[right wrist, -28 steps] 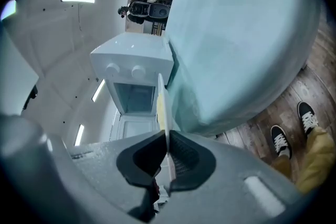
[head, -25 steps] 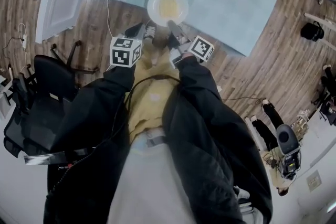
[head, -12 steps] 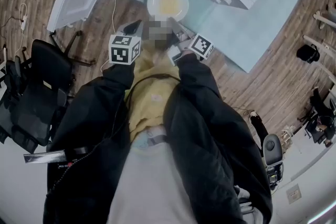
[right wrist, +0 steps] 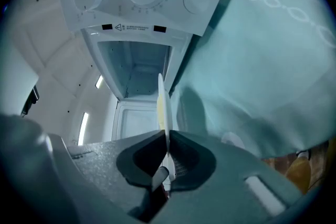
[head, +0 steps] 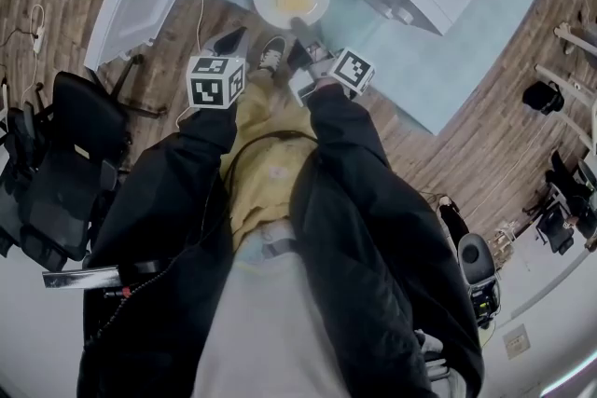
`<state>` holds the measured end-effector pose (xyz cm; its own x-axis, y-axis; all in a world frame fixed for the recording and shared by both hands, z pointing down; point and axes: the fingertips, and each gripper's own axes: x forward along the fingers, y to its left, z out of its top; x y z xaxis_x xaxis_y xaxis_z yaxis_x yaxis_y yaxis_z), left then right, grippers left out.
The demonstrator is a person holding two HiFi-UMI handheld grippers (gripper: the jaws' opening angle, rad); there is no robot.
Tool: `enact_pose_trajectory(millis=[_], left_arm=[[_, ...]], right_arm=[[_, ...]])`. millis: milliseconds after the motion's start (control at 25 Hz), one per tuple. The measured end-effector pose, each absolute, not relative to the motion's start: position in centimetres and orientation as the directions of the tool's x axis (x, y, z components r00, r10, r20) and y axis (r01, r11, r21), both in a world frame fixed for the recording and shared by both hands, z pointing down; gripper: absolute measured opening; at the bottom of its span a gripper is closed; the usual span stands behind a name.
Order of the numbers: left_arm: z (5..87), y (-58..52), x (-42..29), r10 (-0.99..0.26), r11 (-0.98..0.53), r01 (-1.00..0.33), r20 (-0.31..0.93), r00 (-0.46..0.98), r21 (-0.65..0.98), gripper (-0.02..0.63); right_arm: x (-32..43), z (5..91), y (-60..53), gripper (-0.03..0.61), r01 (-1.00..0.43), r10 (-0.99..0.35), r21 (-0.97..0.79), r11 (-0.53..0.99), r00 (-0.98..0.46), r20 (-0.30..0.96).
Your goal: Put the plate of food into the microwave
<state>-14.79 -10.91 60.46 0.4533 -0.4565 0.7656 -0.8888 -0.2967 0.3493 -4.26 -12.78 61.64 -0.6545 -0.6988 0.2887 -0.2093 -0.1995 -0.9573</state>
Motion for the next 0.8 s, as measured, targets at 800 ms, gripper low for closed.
enact_pose_trajectory(millis=[800], left_arm=[[59.2, -15.6, -13.2, -0.492, -0.282, -0.886, 0.737, 0.463, 0.368, -0.003]], right_arm=[[-4.6, 59.3, -24.7, 0.014, -0.061, -0.826, -0.981, -0.185, -0.531, 0.189]])
